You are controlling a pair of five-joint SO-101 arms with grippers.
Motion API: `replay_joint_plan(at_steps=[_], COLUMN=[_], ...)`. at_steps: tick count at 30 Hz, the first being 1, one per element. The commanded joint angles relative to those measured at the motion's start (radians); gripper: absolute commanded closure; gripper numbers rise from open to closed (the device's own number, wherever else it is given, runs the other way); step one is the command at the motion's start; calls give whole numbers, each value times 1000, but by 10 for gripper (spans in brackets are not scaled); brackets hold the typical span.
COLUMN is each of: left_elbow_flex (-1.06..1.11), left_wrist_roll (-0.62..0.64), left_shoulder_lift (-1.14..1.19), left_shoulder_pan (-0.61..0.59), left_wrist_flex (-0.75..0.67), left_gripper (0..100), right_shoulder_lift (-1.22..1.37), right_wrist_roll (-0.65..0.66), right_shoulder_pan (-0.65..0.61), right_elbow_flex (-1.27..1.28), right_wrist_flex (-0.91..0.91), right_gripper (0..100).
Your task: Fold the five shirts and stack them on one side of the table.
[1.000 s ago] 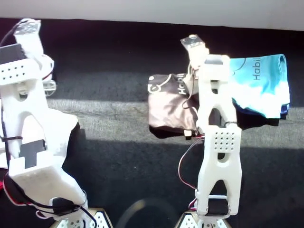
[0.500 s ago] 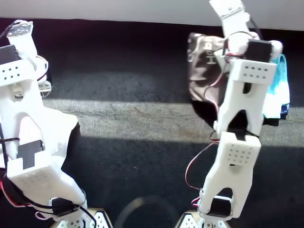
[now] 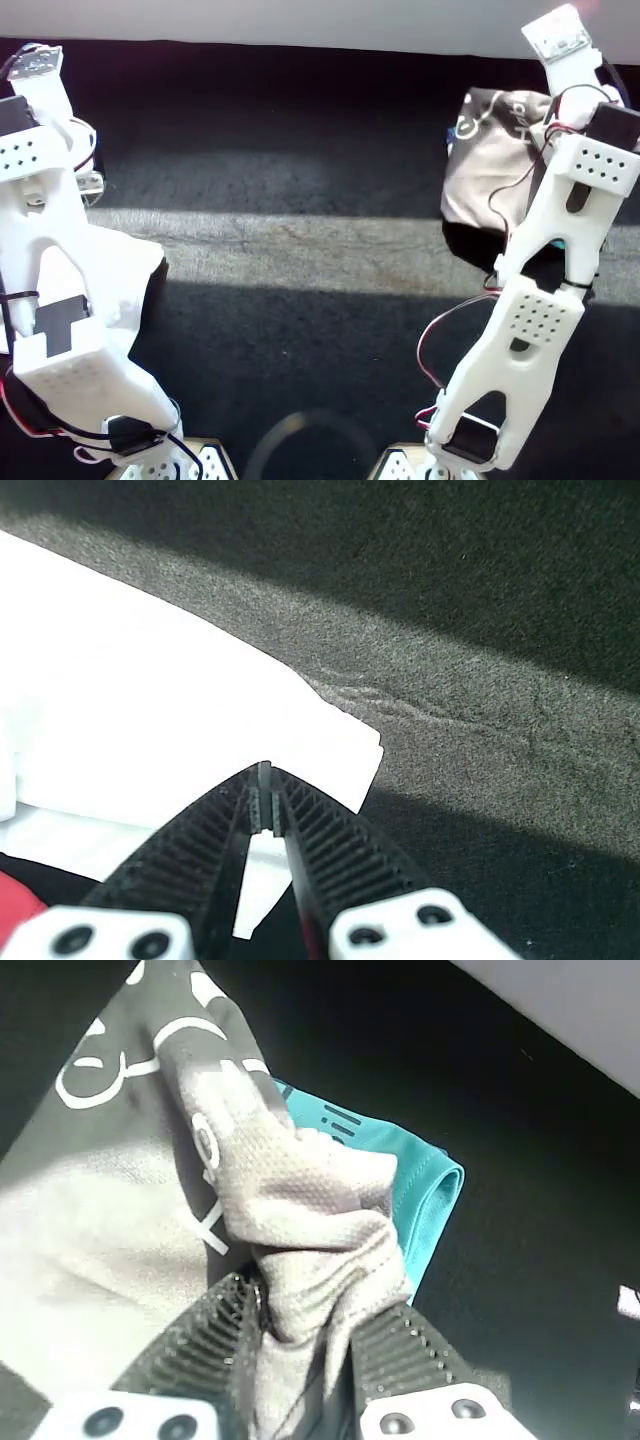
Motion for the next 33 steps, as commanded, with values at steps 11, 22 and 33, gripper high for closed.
replay_joint_plan(at_steps=[11, 22, 33], left_elbow_flex=[-4, -4, -4], left_wrist_roll=[0, 0, -41], left_shoulder_lift=[-165, -177, -177], left_shoulder_pan=[-22, -22, -24], left_wrist_flex=[-5, -3, -3], left_gripper=[991, 991, 991], right_shoulder_lift=[196, 191, 189], right_wrist_roll=[-41, -420, -471], right_shoulder_pan=[65, 101, -39], right_elbow_flex=[-51, -119, -374], right_wrist_flex=[-337, -435, 76], right_gripper=[921, 761, 943])
